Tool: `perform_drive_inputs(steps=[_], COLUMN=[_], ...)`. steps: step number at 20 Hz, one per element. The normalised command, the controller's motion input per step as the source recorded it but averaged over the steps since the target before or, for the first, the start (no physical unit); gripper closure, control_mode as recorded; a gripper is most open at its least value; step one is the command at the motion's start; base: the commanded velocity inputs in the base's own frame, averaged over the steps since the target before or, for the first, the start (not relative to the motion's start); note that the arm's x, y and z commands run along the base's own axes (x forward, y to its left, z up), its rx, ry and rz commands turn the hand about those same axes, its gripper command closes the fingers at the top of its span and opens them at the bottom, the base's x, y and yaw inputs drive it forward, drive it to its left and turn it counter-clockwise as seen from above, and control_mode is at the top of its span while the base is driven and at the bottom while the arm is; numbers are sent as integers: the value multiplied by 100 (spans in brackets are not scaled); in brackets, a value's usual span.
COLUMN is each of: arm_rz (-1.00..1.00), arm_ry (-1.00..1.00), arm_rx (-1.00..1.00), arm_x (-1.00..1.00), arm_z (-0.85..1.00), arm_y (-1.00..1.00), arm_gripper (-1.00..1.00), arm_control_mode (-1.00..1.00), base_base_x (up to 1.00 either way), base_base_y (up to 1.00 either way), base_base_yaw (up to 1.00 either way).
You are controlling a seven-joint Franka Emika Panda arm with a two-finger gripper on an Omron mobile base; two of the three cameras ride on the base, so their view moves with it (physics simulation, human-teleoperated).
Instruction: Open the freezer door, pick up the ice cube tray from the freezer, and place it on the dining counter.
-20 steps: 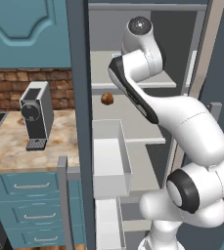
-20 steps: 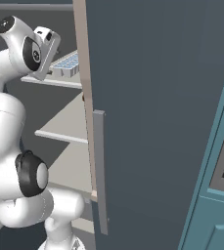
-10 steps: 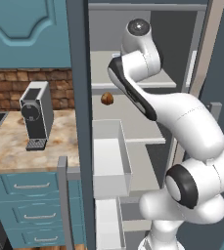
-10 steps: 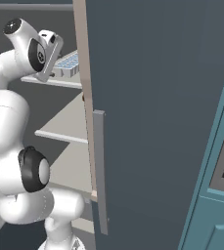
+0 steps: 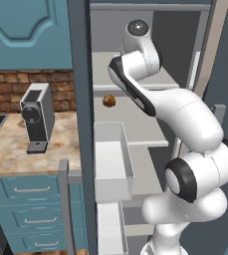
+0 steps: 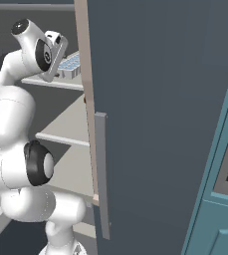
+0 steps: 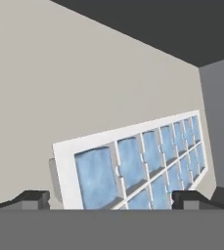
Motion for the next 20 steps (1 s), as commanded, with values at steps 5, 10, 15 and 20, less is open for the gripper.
perform_drive_inputs(steps=[5,10,15,20], arm_rz=[0,0,0,0], arm_ry=[2,1,0,0], arm_rx=[0,0,0,0], arm_x=[26,25,6,0], arm_z=[0,0,0,0], arm_y=[0,0,0,0], arm_gripper=[-100,-100,-100,-100], arm_control_mode=[-100,-100,-100,-100], base_base_x=[0,0,0,0], base_base_y=[0,0,0,0], base_base_yaw=[0,0,0,0])
